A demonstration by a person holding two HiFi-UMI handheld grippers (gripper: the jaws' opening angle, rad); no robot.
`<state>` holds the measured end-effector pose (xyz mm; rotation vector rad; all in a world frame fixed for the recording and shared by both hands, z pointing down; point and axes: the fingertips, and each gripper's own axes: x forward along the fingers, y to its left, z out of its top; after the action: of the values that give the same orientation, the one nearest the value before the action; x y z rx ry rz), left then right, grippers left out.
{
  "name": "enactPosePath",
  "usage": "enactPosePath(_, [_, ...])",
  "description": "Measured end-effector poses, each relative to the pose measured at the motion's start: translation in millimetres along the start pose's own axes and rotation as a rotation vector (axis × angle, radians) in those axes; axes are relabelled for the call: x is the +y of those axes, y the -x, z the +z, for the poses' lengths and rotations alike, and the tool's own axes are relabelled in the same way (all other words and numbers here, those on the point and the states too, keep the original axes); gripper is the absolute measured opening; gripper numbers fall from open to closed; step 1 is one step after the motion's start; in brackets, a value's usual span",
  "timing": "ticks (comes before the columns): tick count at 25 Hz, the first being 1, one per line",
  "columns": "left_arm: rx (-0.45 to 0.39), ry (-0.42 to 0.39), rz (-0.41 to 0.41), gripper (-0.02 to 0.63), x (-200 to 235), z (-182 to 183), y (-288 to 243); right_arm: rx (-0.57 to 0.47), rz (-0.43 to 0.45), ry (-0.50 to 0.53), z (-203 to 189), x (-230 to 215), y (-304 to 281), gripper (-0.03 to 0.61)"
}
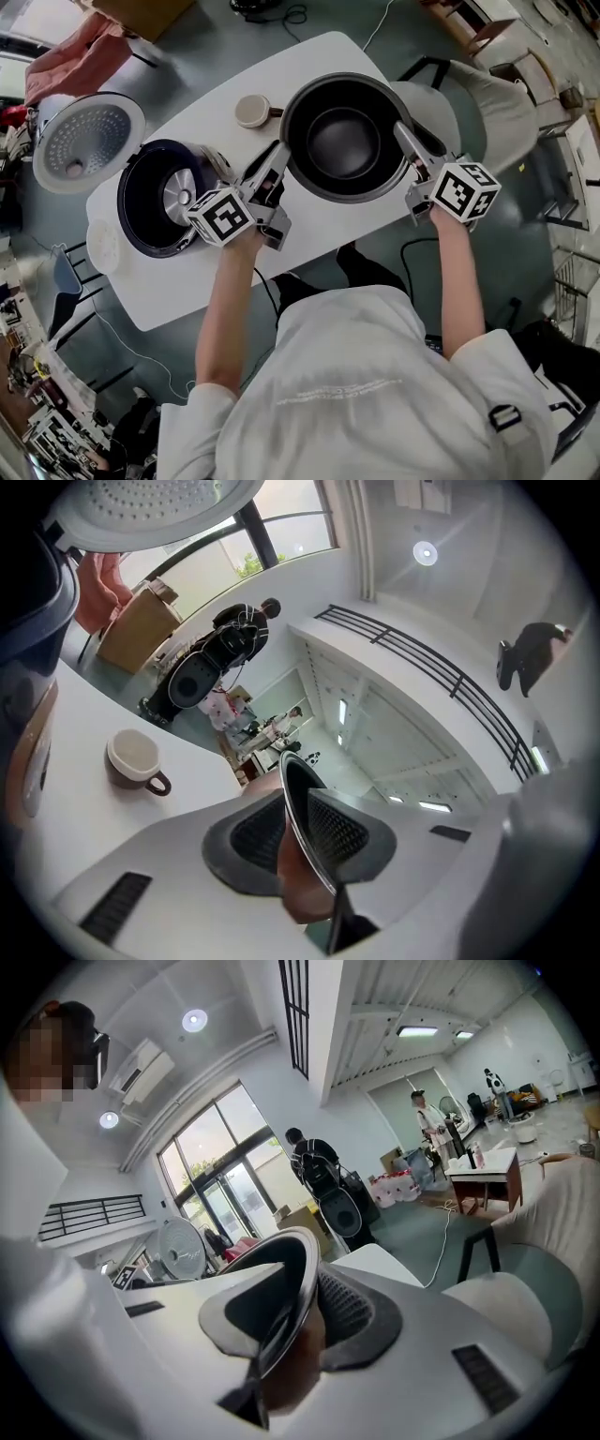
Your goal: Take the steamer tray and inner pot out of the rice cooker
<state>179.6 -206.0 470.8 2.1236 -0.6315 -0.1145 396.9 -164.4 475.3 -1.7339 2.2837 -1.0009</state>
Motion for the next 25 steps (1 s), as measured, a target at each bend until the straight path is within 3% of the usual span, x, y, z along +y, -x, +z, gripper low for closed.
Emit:
enactPosePath(12, [-0.011, 0.054, 0.078, 0.084, 50.9, -24.9, -43.1, 0.199, -0.021, 0.006, -44.9, -68.1, -37.8, 0.124])
enactPosePath(25, [0.023, 0.069, 0.143, 0.086, 95.7, -31.6, -68.0, 0.24, -0.039, 0.012, -49.8, -92.3, -68.5, 0.124])
